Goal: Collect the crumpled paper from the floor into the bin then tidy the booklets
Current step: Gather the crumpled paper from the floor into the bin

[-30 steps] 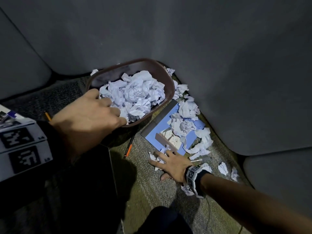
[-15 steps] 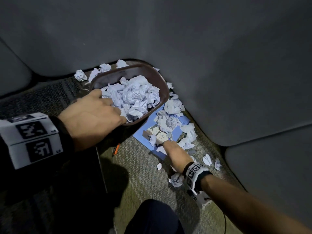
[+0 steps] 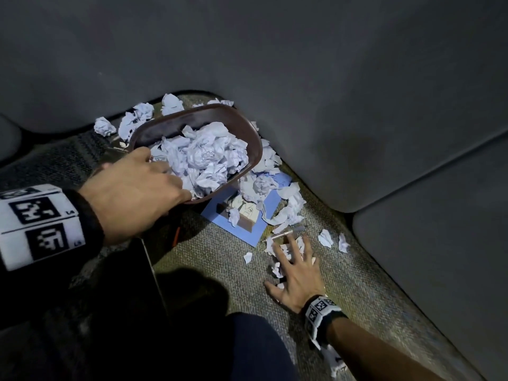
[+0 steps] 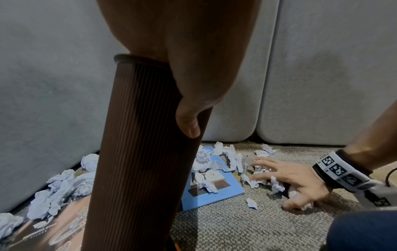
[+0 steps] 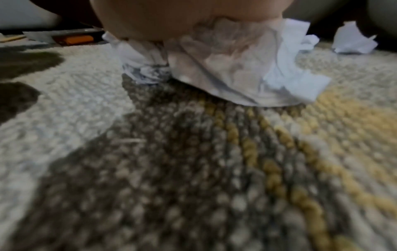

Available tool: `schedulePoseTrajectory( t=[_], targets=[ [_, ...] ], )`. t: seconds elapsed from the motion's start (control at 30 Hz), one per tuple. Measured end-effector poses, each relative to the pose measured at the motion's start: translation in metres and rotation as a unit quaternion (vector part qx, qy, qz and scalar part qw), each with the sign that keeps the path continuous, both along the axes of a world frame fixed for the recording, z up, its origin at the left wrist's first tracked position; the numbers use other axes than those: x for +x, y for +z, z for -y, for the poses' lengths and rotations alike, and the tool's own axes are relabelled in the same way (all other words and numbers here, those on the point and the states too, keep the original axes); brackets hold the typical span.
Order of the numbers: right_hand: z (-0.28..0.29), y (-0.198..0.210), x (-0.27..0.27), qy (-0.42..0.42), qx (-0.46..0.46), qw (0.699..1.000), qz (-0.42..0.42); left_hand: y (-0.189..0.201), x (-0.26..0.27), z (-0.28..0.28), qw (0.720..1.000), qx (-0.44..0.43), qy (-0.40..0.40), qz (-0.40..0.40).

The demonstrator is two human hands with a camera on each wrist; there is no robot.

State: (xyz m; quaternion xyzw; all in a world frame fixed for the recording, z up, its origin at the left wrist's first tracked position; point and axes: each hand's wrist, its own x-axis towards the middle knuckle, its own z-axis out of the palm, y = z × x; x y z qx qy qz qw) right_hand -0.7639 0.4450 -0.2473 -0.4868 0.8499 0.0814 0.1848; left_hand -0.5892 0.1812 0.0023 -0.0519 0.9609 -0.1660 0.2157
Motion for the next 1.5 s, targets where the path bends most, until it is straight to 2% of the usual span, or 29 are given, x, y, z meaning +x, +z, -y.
schedulePoseTrajectory(
  t=[0.1, 0.2, 0.33, 0.47, 0.6, 0.67, 0.77, 0.87, 0.93, 0.97, 1.03, 1.07, 1.1, 1.13, 1.2, 1.27, 1.33, 1.4, 1.5],
  targets=[
    [0.004, -0.006, 0.001, 0.009, -0.001, 1.0, -0.004, -0.001, -0.002, 0.001, 1.0, 0.01, 0.011, 0.018],
    [-0.008, -0.009, 0.005, 0.054, -0.018, 0.998, -0.004, -0.002, -0.005, -0.002, 0.999, 0.029, 0.013, 0.039],
    [-0.026, -0.015, 0.001, 0.116, -0.008, 0.993, -0.004, -0.005, -0.001, -0.001, 0.999, 0.037, 0.002, -0.027],
    [-0.011, -0.022, -0.01, 0.105, -0.063, 0.992, -0.026, -0.008, 0.001, 0.0, 0.998, 0.05, -0.023, -0.019],
    [0.006, -0.023, -0.017, 0.072, -0.072, 0.994, -0.051, -0.003, -0.008, -0.009, 0.999, 0.03, -0.021, 0.006],
    [0.017, -0.022, -0.023, 0.06, -0.06, 0.994, -0.066, -0.007, -0.01, -0.011, 0.999, 0.02, -0.046, 0.014],
    [0.034, -0.017, -0.035, 0.034, -0.037, 0.998, -0.037, -0.004, -0.013, -0.015, 0.999, 0.01, -0.025, 0.043],
    [0.051, 0.004, -0.042, -0.022, -0.076, 0.997, 0.007, -0.003, -0.009, -0.013, 0.999, 0.002, -0.01, 0.045],
    [0.069, 0.036, -0.043, -0.085, -0.187, 0.978, 0.035, -0.002, -0.008, -0.013, 0.999, 0.0, -0.008, 0.048],
    [0.08, 0.06, -0.042, -0.115, -0.261, 0.956, 0.062, -0.002, -0.008, -0.013, 0.999, 0.004, -0.005, 0.047],
    [0.109, 0.116, -0.039, -0.147, -0.401, 0.892, 0.149, -0.003, -0.007, -0.013, 0.999, 0.005, -0.006, 0.045],
    [0.128, 0.146, -0.037, -0.146, -0.442, 0.861, 0.204, -0.004, -0.007, -0.013, 0.999, 0.002, -0.009, 0.042],
    [0.148, 0.171, -0.034, -0.136, -0.444, 0.847, 0.258, -0.005, -0.007, -0.012, 0.999, -0.002, -0.014, 0.039],
    [0.168, 0.192, -0.029, -0.11, -0.411, 0.856, 0.294, -0.005, -0.007, -0.012, 0.999, -0.004, -0.017, 0.038],
    [0.205, 0.214, -0.017, -0.04, -0.3, 0.9, 0.312, -0.006, -0.005, -0.011, 0.999, -0.008, -0.024, 0.035],
    [0.234, 0.217, -0.009, 0.013, -0.191, 0.939, 0.287, -0.005, -0.001, -0.01, 0.999, -0.009, -0.024, 0.031],
    [0.253, 0.213, -0.004, 0.065, -0.108, 0.967, 0.222, -0.004, 0.003, -0.008, 0.999, -0.006, -0.025, 0.026],
    [0.264, 0.209, 0.004, 0.136, -0.038, 0.976, 0.165, -0.004, 0.011, -0.001, 1.0, -0.002, -0.022, 0.017],
    [0.274, 0.195, 0.011, 0.199, 0.036, 0.97, 0.132, -0.008, 0.019, 0.006, 1.0, 0.007, -0.018, -0.002]
  ],
)
